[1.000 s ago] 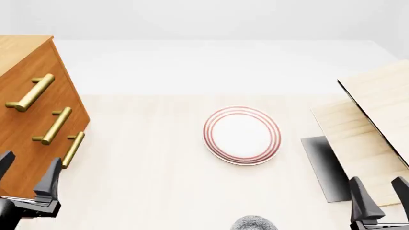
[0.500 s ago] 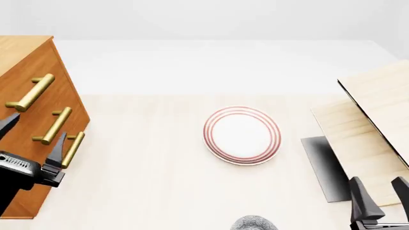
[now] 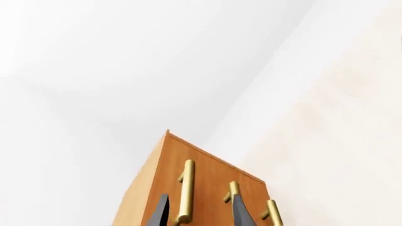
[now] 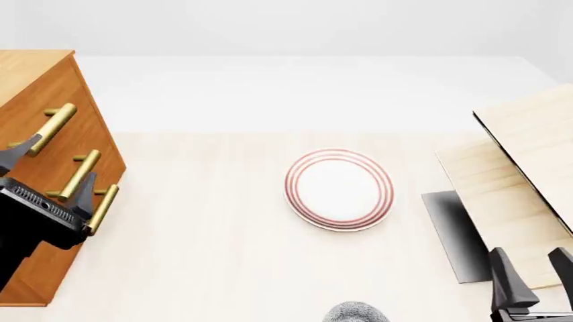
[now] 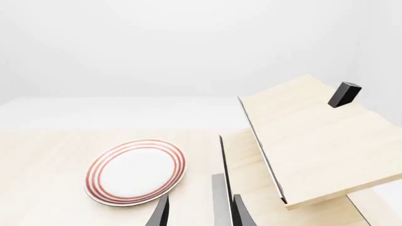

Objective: Open the top drawer of the cabinet and put the bowl in it.

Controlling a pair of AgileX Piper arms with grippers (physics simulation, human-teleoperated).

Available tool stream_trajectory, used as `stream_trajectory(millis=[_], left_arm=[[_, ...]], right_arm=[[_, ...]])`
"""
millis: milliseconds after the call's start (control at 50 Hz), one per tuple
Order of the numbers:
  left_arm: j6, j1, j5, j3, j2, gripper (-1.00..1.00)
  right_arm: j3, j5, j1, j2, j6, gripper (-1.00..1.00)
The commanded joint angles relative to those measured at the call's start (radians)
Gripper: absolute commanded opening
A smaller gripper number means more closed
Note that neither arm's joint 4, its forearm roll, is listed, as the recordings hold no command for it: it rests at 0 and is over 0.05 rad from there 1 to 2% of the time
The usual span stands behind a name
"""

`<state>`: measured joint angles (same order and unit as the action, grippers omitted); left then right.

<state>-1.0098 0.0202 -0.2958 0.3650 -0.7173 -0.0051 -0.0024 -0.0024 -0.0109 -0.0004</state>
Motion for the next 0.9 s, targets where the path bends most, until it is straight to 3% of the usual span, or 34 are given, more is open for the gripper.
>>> stream_trajectory(millis=[20,300,340,900], left_arm=[[-0.155,-0.006,-0.072,0.005,-0.073,1.0],[-0.238,-0.029,-0.123,0.029,-0.15,1.0],[-0.278,-0.038,-0.158,0.016,-0.169,1.0],[-0.375,-0.091,-0.268,0.023,-0.294,1.0]], right_arm=[[0.001,0.0,0.0,0.002,0.0,1.0],[0.001,0.0,0.001,0.002,0.0,1.0],[0.001,0.0,0.0,0.002,0.0,1.0],[0.001,0.0,0.001,0.002,0.0,1.0]])
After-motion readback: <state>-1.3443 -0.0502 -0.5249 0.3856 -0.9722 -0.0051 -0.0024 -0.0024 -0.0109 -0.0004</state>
